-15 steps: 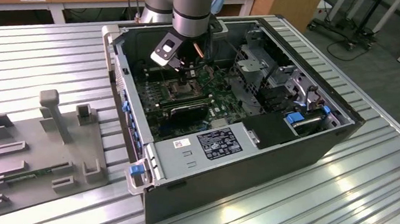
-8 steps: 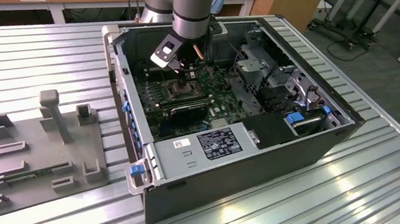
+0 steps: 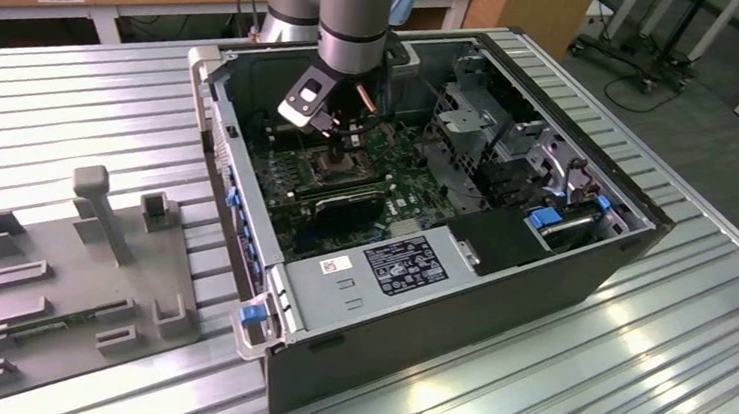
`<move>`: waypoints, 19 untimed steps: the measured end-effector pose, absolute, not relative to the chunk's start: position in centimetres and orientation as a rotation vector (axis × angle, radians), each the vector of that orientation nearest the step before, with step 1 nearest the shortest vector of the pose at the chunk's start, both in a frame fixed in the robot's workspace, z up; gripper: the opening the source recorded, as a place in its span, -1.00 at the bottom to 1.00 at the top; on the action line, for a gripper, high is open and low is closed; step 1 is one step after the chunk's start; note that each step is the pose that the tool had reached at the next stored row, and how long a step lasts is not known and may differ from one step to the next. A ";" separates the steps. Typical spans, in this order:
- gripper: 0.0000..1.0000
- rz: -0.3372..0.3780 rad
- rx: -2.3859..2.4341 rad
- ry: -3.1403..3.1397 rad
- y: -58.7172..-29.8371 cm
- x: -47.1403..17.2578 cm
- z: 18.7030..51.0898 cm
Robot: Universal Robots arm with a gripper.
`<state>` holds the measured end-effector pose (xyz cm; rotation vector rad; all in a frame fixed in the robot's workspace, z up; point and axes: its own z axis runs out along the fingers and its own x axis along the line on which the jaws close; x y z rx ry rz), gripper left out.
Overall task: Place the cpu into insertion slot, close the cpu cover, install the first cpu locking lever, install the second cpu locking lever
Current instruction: 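Place the cpu into insertion slot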
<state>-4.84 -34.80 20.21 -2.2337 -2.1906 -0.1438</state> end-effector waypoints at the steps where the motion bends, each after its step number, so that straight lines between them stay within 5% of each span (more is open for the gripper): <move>1: -0.79 -0.144 -2.234 -2.190 -34.8 -4.8 20.2; 19: -0.79 -0.146 -2.232 -2.189 -34.8 -4.8 19.9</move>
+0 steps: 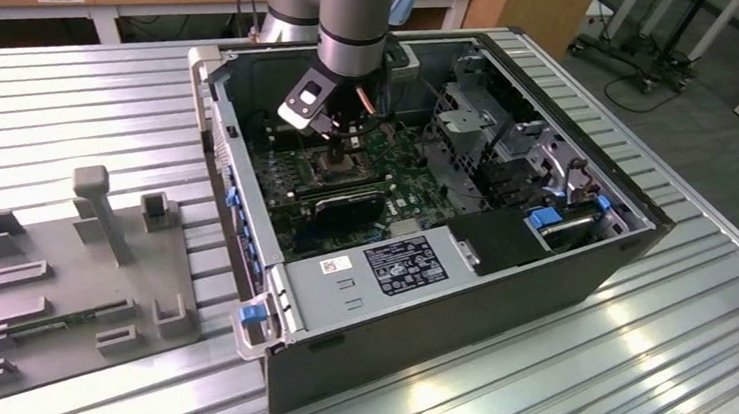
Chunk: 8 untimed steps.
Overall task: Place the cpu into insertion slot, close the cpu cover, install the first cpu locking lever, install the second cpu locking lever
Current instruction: 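Place the cpu into insertion slot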
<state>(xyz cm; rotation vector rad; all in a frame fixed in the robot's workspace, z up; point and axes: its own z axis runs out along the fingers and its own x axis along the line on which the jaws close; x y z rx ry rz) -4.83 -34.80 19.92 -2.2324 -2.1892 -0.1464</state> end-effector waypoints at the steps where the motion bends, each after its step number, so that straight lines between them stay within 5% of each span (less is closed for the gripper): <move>1: -0.79 -0.146 -2.233 -2.189 -34.8 -4.8 19.9; 8: -0.79 -0.146 -2.232 -2.189 -34.8 -4.8 19.8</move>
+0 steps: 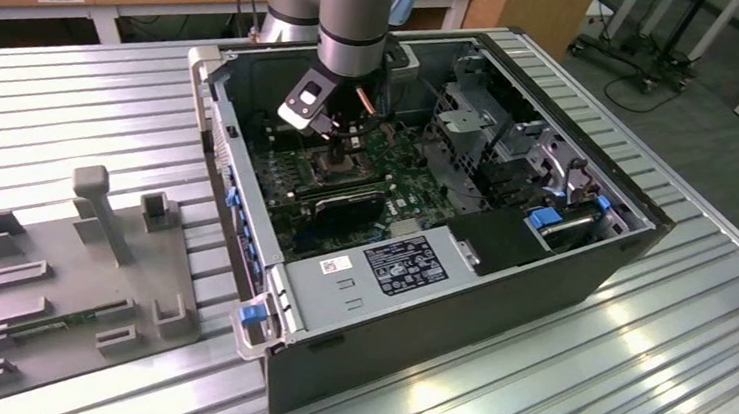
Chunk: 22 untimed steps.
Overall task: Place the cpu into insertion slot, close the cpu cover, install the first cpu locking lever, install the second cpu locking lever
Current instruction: 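Place the cpu into insertion slot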
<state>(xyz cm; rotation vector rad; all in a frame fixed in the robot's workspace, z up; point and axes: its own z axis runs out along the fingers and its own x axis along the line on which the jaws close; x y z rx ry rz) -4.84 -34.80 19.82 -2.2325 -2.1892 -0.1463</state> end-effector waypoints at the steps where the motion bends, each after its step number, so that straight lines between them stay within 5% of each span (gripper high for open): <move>1: -0.79 -0.146 -2.232 -2.189 -34.8 -4.8 19.8; 22: -0.79 -0.147 -2.232 -2.189 -34.8 -4.8 23.9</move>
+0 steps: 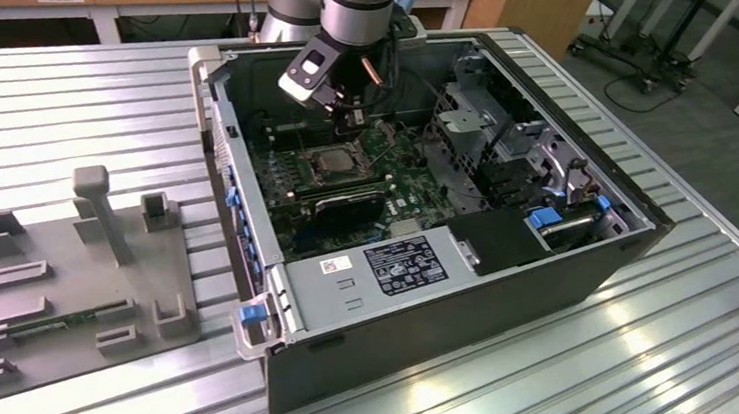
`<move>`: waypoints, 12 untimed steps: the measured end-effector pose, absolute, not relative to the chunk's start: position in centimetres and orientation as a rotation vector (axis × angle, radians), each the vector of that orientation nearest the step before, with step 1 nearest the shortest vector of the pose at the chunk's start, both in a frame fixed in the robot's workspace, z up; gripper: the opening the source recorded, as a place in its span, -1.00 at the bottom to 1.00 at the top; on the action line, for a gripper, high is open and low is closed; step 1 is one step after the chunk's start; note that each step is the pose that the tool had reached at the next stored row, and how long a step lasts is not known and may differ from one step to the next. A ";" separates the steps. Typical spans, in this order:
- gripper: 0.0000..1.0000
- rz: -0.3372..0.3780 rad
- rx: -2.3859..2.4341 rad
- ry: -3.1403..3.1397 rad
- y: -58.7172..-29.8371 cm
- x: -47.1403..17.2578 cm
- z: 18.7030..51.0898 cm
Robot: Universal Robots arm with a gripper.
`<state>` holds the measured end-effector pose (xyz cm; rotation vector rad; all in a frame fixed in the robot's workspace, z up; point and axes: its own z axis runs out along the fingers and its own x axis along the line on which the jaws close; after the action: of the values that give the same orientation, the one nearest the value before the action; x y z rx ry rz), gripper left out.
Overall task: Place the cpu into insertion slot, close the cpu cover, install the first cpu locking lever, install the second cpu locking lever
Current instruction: 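Place the cpu into insertion slot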
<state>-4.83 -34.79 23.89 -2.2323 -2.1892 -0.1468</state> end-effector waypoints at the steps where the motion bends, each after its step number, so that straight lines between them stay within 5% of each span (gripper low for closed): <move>1: -0.79 -0.147 -2.232 -2.189 -34.8 -4.8 23.9; 12: -0.79 -0.147 -2.232 -2.189 -34.9 -4.8 23.9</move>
<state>-4.77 -34.95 23.90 -2.2324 -2.1891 -0.1466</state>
